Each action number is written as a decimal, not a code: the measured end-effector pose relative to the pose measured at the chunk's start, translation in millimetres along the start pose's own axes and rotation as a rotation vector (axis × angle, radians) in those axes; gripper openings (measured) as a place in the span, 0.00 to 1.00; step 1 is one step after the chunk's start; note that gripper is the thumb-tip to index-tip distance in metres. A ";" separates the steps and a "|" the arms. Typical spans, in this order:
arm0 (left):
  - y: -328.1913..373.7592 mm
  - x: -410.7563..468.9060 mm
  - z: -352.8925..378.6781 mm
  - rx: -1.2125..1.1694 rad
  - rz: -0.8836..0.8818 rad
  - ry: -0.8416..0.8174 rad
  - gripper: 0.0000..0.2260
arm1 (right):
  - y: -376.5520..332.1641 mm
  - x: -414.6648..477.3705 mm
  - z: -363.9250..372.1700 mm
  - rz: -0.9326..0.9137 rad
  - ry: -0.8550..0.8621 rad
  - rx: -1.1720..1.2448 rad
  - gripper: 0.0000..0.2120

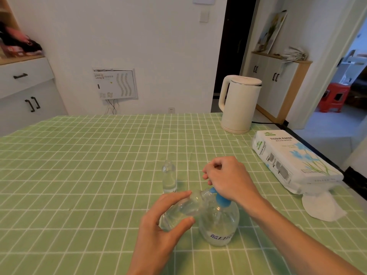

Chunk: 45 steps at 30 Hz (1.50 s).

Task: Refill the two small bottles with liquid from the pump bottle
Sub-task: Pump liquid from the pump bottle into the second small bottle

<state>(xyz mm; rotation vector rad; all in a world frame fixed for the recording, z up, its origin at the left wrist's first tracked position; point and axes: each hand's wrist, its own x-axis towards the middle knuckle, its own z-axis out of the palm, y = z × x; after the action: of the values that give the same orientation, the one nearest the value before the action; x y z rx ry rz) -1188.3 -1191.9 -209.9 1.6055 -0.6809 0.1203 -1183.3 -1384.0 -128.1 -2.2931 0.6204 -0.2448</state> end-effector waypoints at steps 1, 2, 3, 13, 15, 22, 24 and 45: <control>0.5 0.3 0.1 -0.003 0.001 0.001 0.23 | -1.0 0.5 -1.4 -0.011 0.016 -0.006 0.14; 0.6 0.5 0.1 -0.003 0.001 0.002 0.23 | -2.0 1.0 -2.8 -0.023 0.034 -0.012 0.14; 0.6 0.5 0.2 -0.001 0.000 0.003 0.23 | -2.9 1.3 -3.4 -0.030 0.041 -0.013 0.14; -0.3 1.0 -1.1 0.014 -0.018 0.003 0.24 | 2.0 1.4 2.0 -0.019 0.007 0.005 0.15; 0.0 0.9 -0.5 0.019 -0.015 0.001 0.25 | 3.4 1.5 3.2 -0.007 -0.003 0.005 0.15; 0.4 -0.3 1.1 0.022 -0.006 0.013 0.24 | 3.2 0.6 2.2 -0.011 0.001 -0.008 0.15; 0.6 -0.8 0.5 0.014 -0.011 0.011 0.25 | 1.3 1.4 0.6 -0.015 -0.008 -0.022 0.15; -2.8 -0.8 2.6 0.001 0.013 0.012 0.23 | 3.8 -1.4 4.3 -0.012 0.010 -0.051 0.16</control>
<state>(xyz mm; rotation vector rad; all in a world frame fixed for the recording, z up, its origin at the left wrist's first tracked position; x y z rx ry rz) -1188.4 -1194.1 -213.2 1.6004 -0.6821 0.1392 -1184.4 -1383.0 -133.9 -2.3465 0.6242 -0.2495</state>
